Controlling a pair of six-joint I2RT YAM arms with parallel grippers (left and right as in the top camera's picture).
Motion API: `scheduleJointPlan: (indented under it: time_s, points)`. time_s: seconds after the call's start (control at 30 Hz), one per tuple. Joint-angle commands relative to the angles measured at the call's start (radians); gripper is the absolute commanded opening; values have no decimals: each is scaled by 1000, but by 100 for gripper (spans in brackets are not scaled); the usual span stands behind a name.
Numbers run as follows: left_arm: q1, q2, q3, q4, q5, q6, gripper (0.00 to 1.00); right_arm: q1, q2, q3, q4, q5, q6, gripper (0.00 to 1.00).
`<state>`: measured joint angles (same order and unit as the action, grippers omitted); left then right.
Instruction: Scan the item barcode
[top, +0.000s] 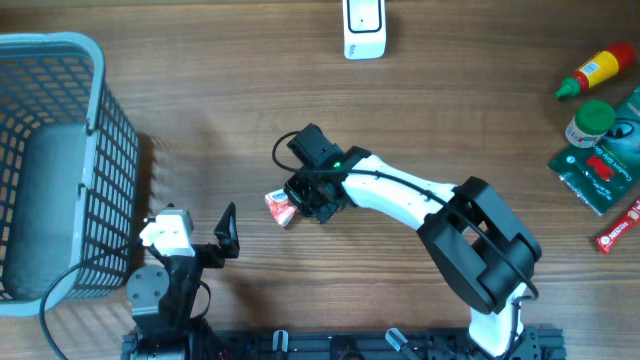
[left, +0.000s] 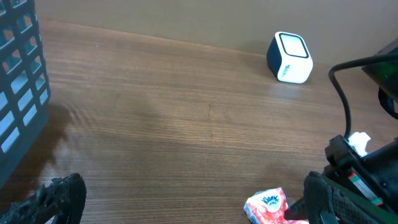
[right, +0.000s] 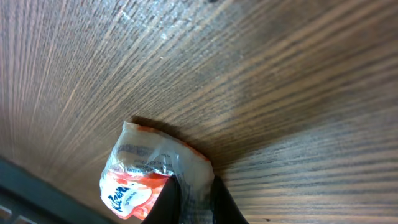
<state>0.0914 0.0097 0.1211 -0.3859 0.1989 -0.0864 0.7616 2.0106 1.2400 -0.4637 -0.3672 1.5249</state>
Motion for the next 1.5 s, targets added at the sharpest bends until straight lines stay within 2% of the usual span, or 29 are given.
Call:
scheduleJointPlan:
  time_s: [0.0, 0.1, 0.2, 0.27, 0.37, 0.47, 0.57, 0.7, 0.97, 1.2, 1.3, 1.47]
  points:
    - [-5, -3, -6, 3, -6, 19, 100, -50, 47, -34, -34, -189, -186, 4]
    - [-5, -3, -6, 3, -6, 19, 100, -111, 11, -34, -52, -447, -373, 4]
    - [-5, -3, -6, 3, -6, 19, 100, -172, -13, -34, -114, -750, -696, 4]
    - [-5, -3, -6, 3, -6, 19, 100, -200, -14, -34, -206, -865, -834, 4]
    - [-5, -3, -6, 3, -6, 20, 100, -237, -14, -34, -381, -899, -973, 4]
    - [-5, -3, -6, 3, -6, 19, 100, -277, -16, -34, -586, -898, -1194, 4]
    - [-5, -3, -6, 3, -6, 19, 100, -325, -16, -34, -867, -879, -1489, 4]
    - [-5, -3, -6, 3, -6, 19, 100, -373, -16, -36, -1144, -885, -1830, 4]
    - [-5, -3, -6, 3, -6, 19, 100, -391, -107, -158, -1149, -904, -1791, 4]
    - [-5, -3, -6, 3, -6, 19, 100, -391, -297, -431, -1149, -1257, -1937, 4]
    - [-5, -3, -6, 3, -6, 19, 100, -397, -346, -516, -1145, -1255, -1915, 4]
    - [-5, -3, -6, 3, -6, 19, 100, -396, -346, -526, -1149, -1255, -1900, 4]
